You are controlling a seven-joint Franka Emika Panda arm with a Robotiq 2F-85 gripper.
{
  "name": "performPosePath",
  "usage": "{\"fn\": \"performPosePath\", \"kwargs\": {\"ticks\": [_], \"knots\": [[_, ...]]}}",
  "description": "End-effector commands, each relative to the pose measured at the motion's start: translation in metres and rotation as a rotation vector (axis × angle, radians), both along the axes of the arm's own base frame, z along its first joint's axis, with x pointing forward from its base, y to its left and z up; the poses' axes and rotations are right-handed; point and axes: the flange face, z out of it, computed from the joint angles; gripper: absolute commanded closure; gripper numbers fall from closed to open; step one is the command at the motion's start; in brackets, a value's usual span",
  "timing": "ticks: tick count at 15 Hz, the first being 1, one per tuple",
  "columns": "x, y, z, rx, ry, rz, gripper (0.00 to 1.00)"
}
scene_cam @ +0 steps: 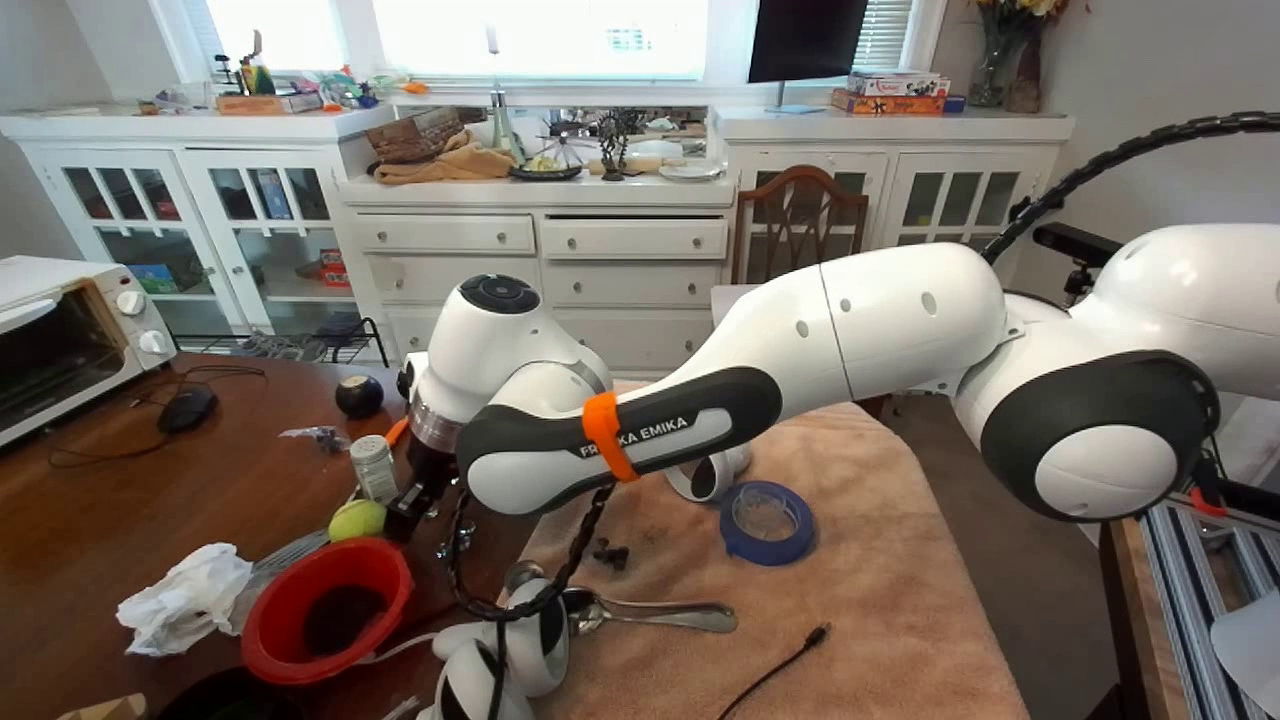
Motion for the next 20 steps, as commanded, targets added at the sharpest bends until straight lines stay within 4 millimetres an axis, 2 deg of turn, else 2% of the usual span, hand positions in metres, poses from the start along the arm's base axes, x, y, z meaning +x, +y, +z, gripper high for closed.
{"fn": "performPosePath", "kwargs": {"ticks": [1, 2, 3, 9, 12, 19, 20], "knots": [[-0.001, 0.0, 0.001, 0.019, 0.039, -0.015, 0.36], [-0.002, 0.0, 0.002, 0.018, 0.048, -0.02, 0.4], [-0.002, 0.0, 0.001, 0.017, 0.057, -0.024, 0.37], [-0.002, -0.005, -0.008, 0.013, 0.069, -0.043, 0.37], [-0.001, -0.011, -0.012, 0.01, 0.075, -0.064, 0.42], [-0.001, -0.014, -0.015, -0.003, 0.069, -0.067, 0.44], [-0.001, -0.015, -0.015, -0.014, 0.066, -0.068, 0.48]]}}
